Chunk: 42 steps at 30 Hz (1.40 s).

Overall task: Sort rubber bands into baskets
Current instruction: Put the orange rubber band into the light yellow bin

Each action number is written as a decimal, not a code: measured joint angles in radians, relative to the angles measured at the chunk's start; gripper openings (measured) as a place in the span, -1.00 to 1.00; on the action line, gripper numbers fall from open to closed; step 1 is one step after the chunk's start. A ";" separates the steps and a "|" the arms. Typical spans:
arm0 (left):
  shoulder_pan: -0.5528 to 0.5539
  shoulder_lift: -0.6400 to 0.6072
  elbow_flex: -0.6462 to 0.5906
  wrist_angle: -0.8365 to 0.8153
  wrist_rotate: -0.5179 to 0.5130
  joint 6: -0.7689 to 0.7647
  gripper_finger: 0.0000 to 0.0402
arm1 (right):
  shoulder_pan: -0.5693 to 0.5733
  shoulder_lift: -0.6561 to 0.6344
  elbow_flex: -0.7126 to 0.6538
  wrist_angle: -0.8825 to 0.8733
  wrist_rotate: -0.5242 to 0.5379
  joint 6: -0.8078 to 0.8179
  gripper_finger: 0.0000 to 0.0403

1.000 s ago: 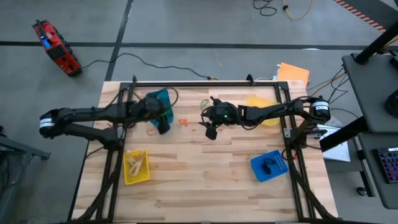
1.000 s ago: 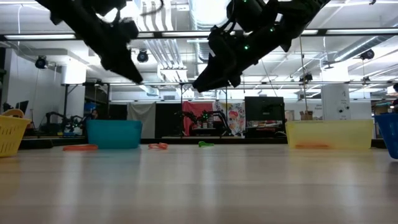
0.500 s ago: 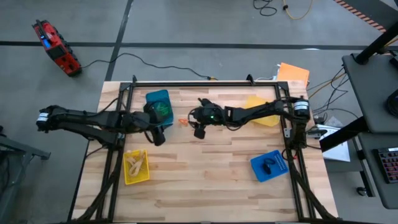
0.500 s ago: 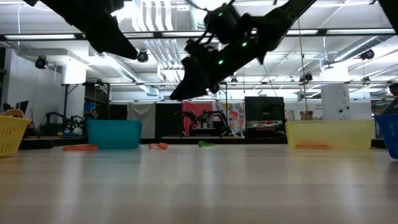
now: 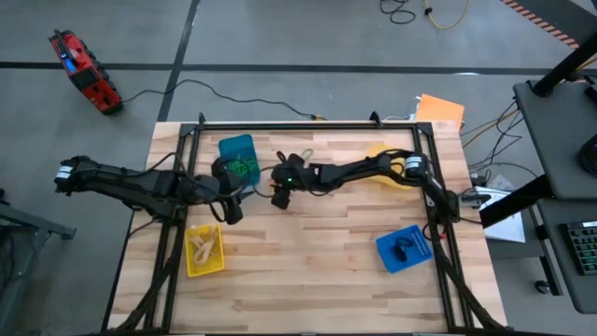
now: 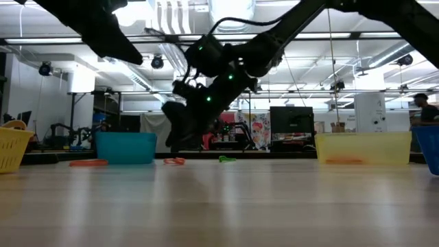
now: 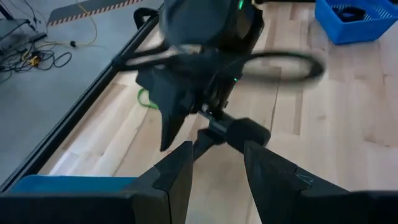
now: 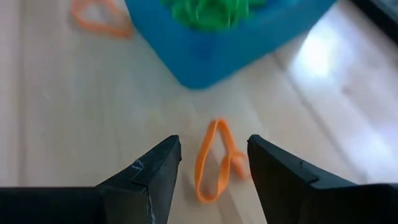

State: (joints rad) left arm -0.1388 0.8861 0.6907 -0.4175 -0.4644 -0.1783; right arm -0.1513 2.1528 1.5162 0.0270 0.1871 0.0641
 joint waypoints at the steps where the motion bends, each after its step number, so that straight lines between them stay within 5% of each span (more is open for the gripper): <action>1: 0.000 0.000 0.000 -0.001 0.000 0.003 -0.36 | 0.000 0.014 0.017 -0.025 0.000 0.009 -0.09; 13: 0.000 0.000 0.000 -0.003 -0.025 0.031 -0.36 | -0.004 0.081 0.072 -0.123 -0.001 0.094 -0.14; 22: 0.001 0.002 0.000 -0.002 -0.027 0.029 -0.36 | -0.004 0.080 0.074 -0.142 -0.003 0.051 -0.88; 25: 0.001 0.009 0.000 -0.002 -0.046 0.022 -0.36 | -0.005 0.060 0.073 -0.176 -0.009 0.047 -0.93; 36: 0.001 0.035 0.000 -0.002 -0.078 0.014 -0.35 | -0.004 -0.184 0.058 -0.559 0.000 -0.024 -0.96; 42: 0.001 0.045 0.000 -0.002 -0.078 0.012 -0.35 | -0.008 -0.374 -0.008 -0.809 0.098 0.036 -0.96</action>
State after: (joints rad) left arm -0.1375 0.9314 0.6910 -0.4197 -0.5423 -0.1665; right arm -0.1588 1.7792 1.5083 -0.7823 0.2846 0.0996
